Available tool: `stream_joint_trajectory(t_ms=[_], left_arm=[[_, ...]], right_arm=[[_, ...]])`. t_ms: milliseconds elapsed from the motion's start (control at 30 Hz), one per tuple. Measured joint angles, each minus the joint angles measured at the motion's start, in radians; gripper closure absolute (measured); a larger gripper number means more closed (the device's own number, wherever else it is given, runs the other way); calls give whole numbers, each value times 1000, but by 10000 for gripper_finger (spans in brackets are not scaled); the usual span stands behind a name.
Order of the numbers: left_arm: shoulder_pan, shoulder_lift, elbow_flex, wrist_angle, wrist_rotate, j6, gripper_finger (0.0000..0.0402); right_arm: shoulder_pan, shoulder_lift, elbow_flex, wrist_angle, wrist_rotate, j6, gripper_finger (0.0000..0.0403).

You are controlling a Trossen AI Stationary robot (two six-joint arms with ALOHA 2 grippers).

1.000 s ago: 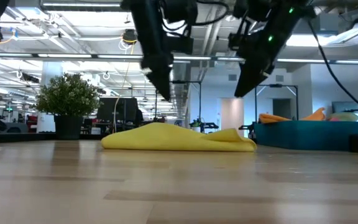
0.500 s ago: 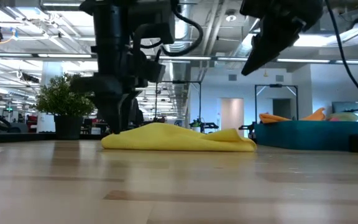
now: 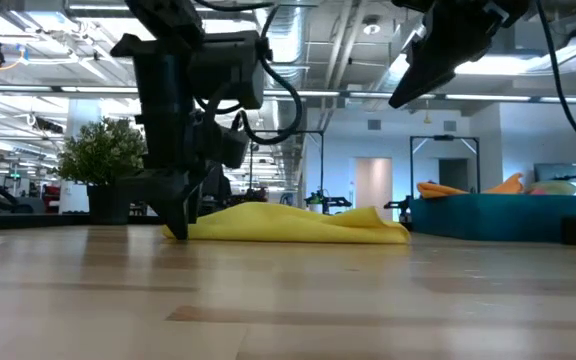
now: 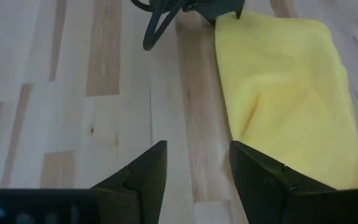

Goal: Fold microfiber towels
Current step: Fold the yellow microfiber towel on the table

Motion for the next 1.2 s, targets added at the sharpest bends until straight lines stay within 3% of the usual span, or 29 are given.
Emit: stream_joint_trajectory(t_ms=[200,433,600,1000,1200], left_arm=[[4,-4,-18,19,-1,-21,256],[9,3,11,11,-2,50,389],[25,3,80,15,-2,175,395],[39,2,209,173,-13,760,401],[85,2,241,232,-7,902,401]], right_arm=[[-2,0,0,1,0,16,206],[-2,0,0,-1,0,16,210],[-2,0,0,-13,0,17,211],[-2,0,0,-61,0,19,214],[-8,-21,0,-100,8,56,216]])
